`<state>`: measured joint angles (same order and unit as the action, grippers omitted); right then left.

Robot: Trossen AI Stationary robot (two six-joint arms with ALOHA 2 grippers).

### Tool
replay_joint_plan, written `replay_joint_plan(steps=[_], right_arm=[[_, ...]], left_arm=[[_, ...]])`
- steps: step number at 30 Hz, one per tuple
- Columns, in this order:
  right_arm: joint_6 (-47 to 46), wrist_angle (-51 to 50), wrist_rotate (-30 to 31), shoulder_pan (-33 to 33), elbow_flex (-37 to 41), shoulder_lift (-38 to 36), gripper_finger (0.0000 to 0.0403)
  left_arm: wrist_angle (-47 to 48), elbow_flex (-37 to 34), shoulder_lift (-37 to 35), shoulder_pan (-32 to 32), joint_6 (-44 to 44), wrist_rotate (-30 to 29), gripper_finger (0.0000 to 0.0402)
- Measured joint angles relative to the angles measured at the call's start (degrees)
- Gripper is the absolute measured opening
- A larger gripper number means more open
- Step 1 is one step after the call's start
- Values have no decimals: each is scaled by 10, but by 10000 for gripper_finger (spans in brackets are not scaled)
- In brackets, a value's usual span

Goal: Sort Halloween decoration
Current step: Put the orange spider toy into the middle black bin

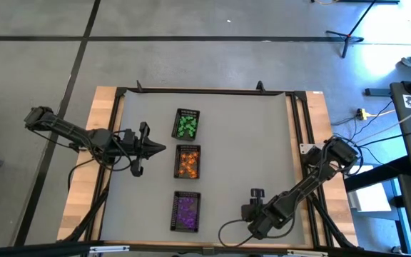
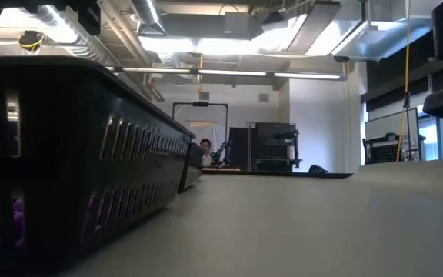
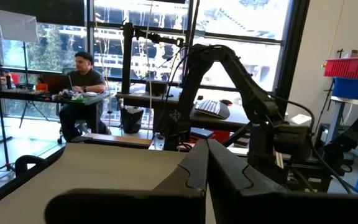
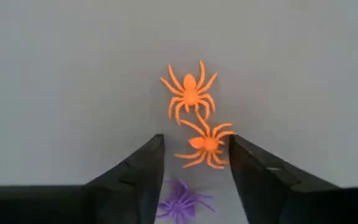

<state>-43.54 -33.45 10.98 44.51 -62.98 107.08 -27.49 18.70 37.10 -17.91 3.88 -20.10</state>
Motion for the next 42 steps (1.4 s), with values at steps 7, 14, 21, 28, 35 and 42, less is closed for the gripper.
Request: replay_joint_plan(steps=[7, 14, 21, 28, 35, 42], right_arm=[[5, -12, 17, 0, 3, -14, 82], [6, -31, 77, -3, 4, -50, 8], [66, 5, 129, -50, 3, -85, 17], [234, 168, 104, -150, -27, -90, 13], [348, 303, 6, -247, -69, -83, 15], [359, 378, -98, -322, -73, -72, 39]], left_arm=[[0, 0, 0, 0, 0, 0, 0], [0, 0, 0, 0, 0, 0, 0], [0, 0, 0, 0, 0, 0, 0], [0, 0, 0, 0, 0, 0, 0], [0, 0, 0, 0, 0, 0, 0], [0, 0, 0, 0, 0, 0, 0]])
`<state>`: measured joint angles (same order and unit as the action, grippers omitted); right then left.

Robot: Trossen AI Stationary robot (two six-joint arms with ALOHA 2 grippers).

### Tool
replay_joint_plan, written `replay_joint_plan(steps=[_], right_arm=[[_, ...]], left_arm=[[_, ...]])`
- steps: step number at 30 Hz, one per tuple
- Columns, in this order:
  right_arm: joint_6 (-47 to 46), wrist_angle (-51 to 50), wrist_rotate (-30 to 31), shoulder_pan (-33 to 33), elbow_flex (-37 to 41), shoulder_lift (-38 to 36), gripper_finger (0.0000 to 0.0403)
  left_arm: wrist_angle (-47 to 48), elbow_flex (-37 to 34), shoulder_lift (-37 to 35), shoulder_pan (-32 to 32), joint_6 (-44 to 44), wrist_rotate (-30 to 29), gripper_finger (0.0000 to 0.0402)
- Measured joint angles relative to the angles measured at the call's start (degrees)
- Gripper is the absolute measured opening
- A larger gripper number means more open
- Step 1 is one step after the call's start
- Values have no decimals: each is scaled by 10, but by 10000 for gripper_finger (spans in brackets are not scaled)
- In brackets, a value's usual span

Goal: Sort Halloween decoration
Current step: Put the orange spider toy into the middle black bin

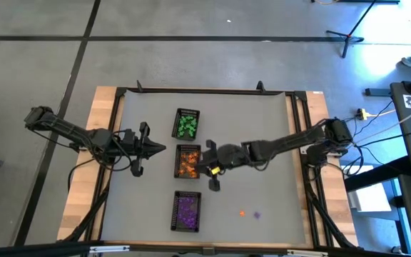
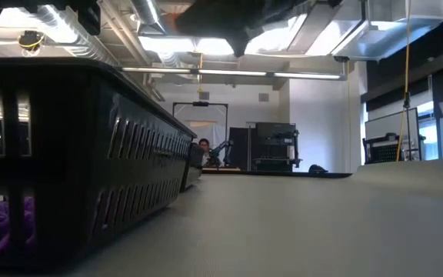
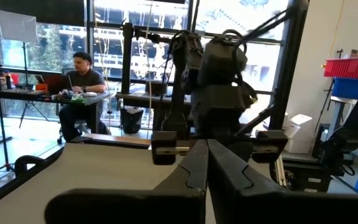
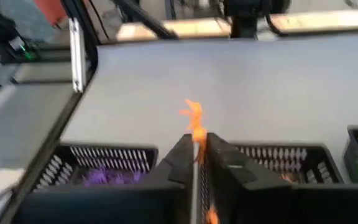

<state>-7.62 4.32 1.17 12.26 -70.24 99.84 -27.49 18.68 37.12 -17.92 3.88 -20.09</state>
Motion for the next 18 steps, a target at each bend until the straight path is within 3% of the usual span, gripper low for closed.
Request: replay_joint_plan(steps=[6, 10, 15, 18], right_arm=[[-15, 4, -11, -15, 0, 6, 144], [-40, -68, -9, -14, 0, -3, 207], [-89, -200, -54, 2, 0, -42, 231], [-92, -268, -33, 50, 0, -51, 224]], left_arm=[[0, 0, 0, 0, 0, 0, 0], [0, 0, 0, 0, 0, 0, 0], [0, 0, 0, 0, 0, 0, 0], [0, 0, 0, 0, 0, 0, 0]])
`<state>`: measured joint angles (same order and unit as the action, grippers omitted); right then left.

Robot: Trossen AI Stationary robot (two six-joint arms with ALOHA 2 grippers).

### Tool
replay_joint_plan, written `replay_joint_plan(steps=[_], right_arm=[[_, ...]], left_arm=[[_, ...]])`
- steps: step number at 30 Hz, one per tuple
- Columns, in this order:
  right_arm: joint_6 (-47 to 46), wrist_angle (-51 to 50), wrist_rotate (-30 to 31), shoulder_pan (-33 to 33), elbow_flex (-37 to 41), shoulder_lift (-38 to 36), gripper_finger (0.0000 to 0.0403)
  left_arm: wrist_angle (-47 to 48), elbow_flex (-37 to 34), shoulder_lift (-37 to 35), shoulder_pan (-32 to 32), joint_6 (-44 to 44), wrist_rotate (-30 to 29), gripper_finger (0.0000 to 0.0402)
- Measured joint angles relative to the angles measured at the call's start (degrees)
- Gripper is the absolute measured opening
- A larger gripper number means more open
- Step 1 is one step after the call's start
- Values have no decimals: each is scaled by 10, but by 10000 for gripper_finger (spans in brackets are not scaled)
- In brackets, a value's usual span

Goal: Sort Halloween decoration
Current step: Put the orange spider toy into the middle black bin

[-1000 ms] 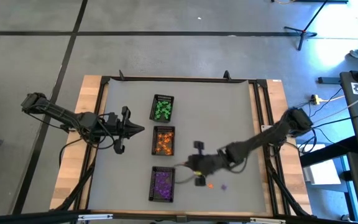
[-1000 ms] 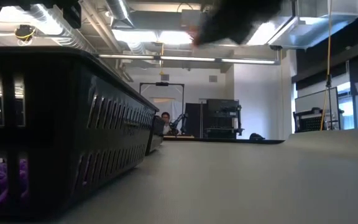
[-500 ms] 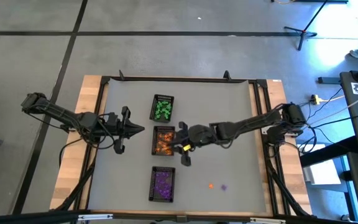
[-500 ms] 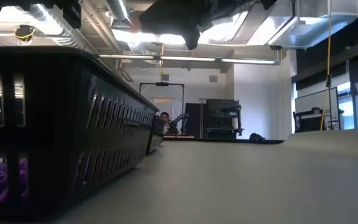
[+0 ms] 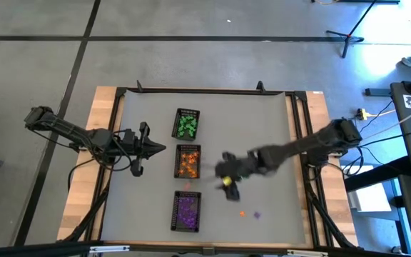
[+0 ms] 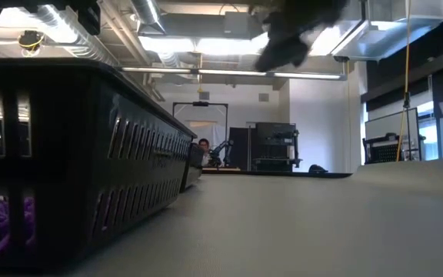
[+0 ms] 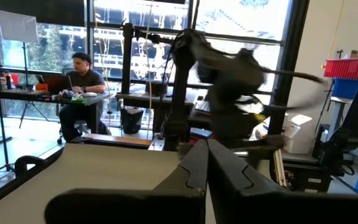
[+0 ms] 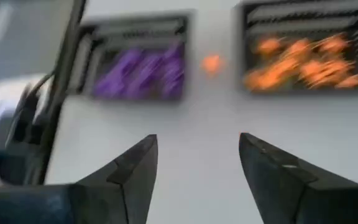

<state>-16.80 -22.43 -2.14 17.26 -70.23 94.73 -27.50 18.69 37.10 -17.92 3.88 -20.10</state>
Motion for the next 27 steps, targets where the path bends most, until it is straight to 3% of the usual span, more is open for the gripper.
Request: replay_joint_plan(steps=[11, 21, 27], right_arm=[[-36, -27, 131, 180, 14, 24, 189], [-180, -33, 109, 230, 90, 66, 188], [-205, 43, 103, 229, 143, 80, 188]], left_arm=[[0, 0, 0, 0, 0, 0, 0], [0, 0, 0, 0, 0, 0, 0], [0, 0, 0, 0, 0, 0, 0]])
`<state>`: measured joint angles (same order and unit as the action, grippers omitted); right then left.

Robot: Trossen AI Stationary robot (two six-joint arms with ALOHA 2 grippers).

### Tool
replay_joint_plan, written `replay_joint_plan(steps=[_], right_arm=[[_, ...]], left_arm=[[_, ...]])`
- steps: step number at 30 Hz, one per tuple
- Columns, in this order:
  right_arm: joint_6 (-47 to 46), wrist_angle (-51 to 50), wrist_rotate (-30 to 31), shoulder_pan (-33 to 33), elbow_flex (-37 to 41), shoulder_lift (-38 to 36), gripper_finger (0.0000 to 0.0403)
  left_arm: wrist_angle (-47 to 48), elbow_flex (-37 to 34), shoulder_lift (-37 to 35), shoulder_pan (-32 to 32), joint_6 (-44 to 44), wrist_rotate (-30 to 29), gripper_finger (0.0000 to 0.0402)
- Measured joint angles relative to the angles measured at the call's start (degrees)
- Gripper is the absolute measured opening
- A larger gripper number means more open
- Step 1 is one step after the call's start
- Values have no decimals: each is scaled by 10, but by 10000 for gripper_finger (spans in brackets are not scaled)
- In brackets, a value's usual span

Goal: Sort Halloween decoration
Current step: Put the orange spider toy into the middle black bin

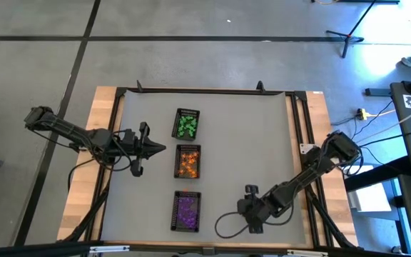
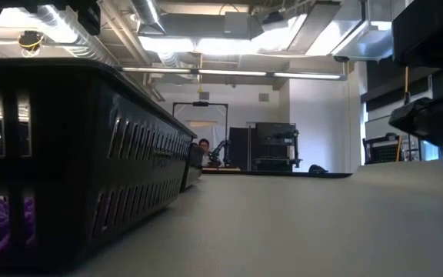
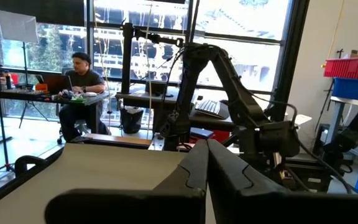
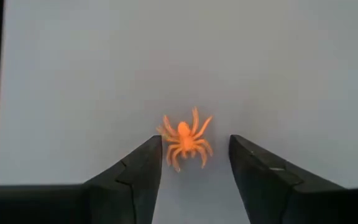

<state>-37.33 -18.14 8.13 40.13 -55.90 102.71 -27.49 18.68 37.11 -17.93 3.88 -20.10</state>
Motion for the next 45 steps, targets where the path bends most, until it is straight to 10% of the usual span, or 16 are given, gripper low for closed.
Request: replay_joint_plan(steps=[16, 35, 45], right_arm=[[14, 1, -1, -2, 5, 4, 10], [291, 21, 81, -151, -163, 0, 2], [361, 190, -79, -290, -177, 2, 3]], left_arm=[[0, 0, 0, 0, 0, 0, 0], [0, 0, 0, 0, 0, 0, 0], [0, 0, 0, 0, 0, 0, 0]])
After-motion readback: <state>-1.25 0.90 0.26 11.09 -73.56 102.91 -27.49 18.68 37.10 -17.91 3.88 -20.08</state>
